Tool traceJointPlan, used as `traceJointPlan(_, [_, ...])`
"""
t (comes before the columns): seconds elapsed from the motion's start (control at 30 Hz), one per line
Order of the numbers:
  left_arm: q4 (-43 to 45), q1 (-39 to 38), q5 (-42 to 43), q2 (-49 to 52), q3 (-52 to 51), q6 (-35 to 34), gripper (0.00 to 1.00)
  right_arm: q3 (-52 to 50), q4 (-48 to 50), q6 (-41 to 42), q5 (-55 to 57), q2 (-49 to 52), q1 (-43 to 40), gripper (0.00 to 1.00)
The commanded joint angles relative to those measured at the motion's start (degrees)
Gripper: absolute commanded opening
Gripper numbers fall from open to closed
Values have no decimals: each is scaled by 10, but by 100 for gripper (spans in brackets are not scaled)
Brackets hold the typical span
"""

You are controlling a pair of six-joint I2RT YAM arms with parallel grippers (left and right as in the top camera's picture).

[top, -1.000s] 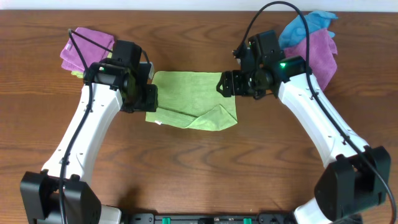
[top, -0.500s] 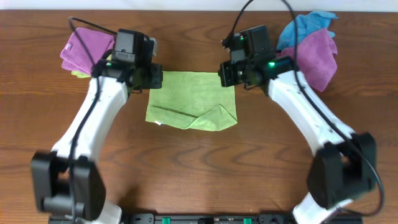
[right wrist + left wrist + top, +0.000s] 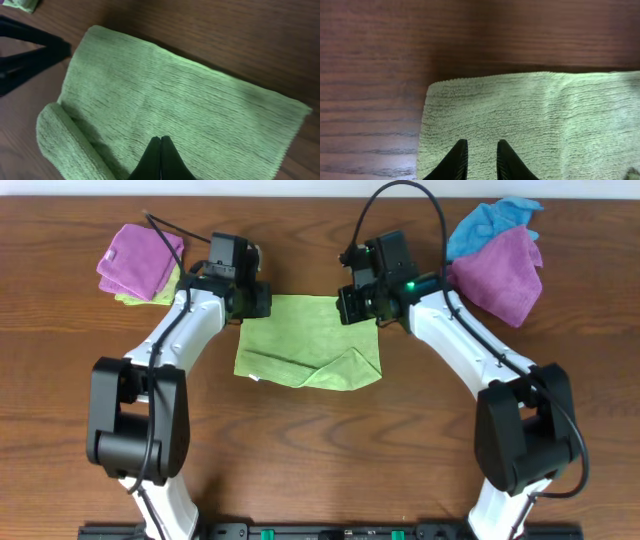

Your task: Fold the cloth

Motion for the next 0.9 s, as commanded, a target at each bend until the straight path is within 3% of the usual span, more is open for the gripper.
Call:
traceJointPlan(0.0, [-3, 0, -9, 19, 1, -13, 21, 3, 5, 0, -3, -5, 13, 1])
traceJointPlan(0.53, [14, -3, -45, 51, 1, -13, 17, 3, -22, 1, -7, 35, 65, 1])
traceJointPlan(0.87, [37, -3, -45, 52, 1, -13, 6, 3, -52, -9, 44, 50, 108, 1])
